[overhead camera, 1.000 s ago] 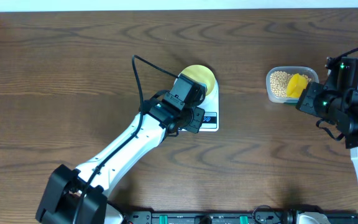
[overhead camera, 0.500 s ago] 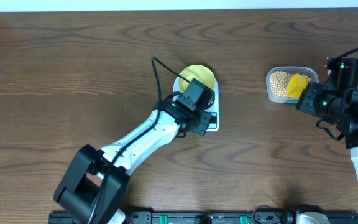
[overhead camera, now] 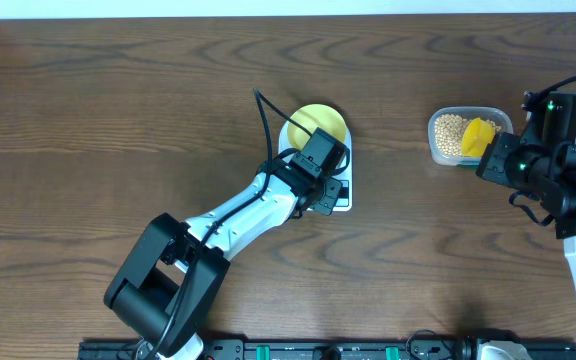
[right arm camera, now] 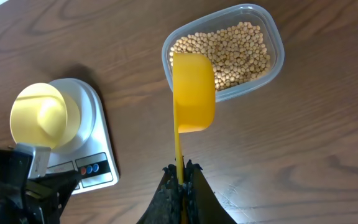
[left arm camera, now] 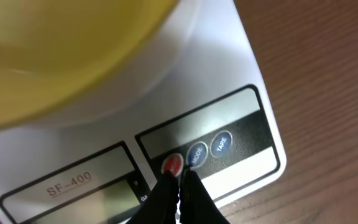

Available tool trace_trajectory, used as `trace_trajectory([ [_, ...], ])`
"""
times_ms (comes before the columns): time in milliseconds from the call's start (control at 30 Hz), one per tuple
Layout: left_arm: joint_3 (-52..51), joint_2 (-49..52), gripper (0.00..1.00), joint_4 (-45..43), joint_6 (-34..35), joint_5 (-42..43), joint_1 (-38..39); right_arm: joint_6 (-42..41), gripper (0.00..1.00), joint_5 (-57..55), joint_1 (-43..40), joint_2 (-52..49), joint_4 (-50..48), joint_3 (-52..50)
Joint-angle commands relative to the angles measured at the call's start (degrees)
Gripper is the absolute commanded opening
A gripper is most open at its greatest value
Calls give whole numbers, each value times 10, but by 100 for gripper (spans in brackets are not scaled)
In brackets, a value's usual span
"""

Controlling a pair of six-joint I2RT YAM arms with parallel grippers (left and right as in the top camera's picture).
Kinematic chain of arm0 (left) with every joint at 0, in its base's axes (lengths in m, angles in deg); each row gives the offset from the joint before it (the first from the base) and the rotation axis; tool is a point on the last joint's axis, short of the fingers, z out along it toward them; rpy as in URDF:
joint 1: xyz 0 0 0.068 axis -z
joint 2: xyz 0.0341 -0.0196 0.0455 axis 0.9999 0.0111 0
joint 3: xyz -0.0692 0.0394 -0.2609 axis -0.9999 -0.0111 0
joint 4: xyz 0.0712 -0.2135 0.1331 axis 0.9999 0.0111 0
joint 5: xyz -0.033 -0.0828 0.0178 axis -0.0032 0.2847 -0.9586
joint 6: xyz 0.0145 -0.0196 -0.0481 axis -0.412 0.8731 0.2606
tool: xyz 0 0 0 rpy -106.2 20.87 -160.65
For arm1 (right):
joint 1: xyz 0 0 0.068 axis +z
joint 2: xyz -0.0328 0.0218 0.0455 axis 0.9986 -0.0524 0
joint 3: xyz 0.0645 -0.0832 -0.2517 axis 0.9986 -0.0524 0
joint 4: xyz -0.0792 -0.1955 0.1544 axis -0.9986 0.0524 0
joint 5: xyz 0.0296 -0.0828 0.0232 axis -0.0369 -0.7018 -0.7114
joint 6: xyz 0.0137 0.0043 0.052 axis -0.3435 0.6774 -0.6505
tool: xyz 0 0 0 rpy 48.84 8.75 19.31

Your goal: Scoop item into bowl and weigh 50g on scale

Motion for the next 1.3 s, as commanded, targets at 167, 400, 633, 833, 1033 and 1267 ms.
trace_trajectory([
  [167,-3,6,7,2,-5,-26,0,9,1,1,-1,-1,-2,9],
  [400,-3,15,7,1,-3,-26,0,9,1,1,-1,-1,-2,9],
  [633,-3,15,7,-4,-2,-26,0,9,1,2,-1,-1,-1,9],
  [833,-4,16,7,-4,-2,-26,0,9,1,2,-1,-1,1,9],
  [1033,-5,31,7,-5,0,-15,0,9,1,2,-1,-1,2,9],
  [1267,-5,39,7,-9,0,-9,0,9,1,2,-1,-1,7,9],
])
